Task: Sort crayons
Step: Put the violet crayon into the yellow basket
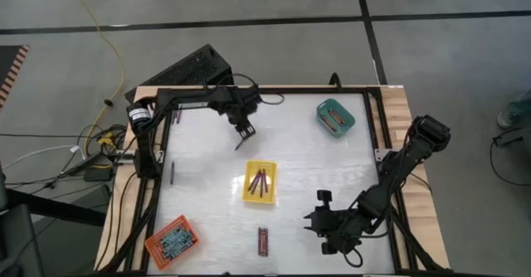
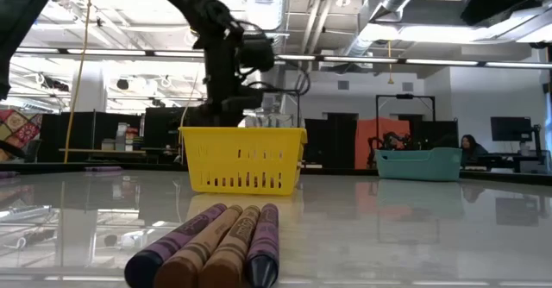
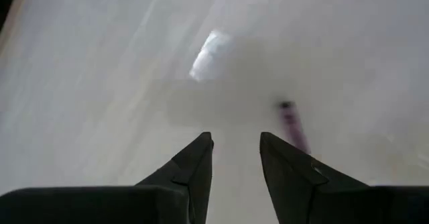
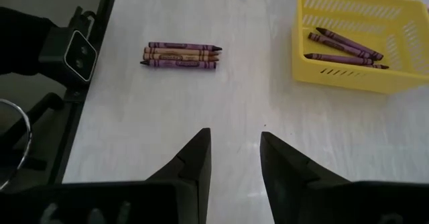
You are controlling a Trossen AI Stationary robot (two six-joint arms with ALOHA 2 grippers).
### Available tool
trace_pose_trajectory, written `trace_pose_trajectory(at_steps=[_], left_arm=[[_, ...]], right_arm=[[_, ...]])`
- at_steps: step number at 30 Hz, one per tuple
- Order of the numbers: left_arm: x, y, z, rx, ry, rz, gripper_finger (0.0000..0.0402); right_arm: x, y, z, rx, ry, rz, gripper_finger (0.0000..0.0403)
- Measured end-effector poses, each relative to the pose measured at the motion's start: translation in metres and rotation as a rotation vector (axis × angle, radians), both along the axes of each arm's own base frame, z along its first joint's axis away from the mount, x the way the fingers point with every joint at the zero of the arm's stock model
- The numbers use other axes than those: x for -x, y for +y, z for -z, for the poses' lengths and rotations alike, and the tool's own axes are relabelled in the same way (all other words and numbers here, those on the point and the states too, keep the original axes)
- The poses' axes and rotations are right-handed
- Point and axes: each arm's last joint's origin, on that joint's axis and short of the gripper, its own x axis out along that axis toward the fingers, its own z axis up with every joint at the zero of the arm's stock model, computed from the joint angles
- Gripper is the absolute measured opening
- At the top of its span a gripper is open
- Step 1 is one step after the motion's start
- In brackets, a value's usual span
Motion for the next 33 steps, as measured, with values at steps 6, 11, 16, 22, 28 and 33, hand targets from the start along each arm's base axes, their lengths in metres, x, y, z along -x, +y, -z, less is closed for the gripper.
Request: trace_pose_trajectory(at_steps=[6,11,16,22,28,33], left_arm=[[0.016,0.008,0.024,0.118,-0.022,-0.076,0.0148],[0.012,0.000,0.034,0.127,-0.063,-0.068,0.0198],[0.003,-0.011,0.033,0.110,-0.098,-0.048,0.0209],[-0.005,-0.025,0.034,0.072,-0.084,-0.010,0.0206],[-0.010,-0.034,0.041,0.061,-0.107,-0.004,0.0206],[-0.011,-0.041,0.057,0.096,-0.087,-0.009,0.0206]], right_arm=[[0.008,0.008,0.000,0.014,-0.017,-0.018,0.0122],[0.013,0.012,0.000,0.039,-0.038,-0.016,0.0122],[0.014,0.012,0.000,0.048,-0.031,-0.020,0.0122],[0.014,0.011,0.001,0.060,-0.036,-0.008,0.0122],[0.014,0.011,0.001,0.055,-0.037,-0.001,0.0122],[0.014,0.011,0.000,0.038,-0.042,0.009,0.0122]])
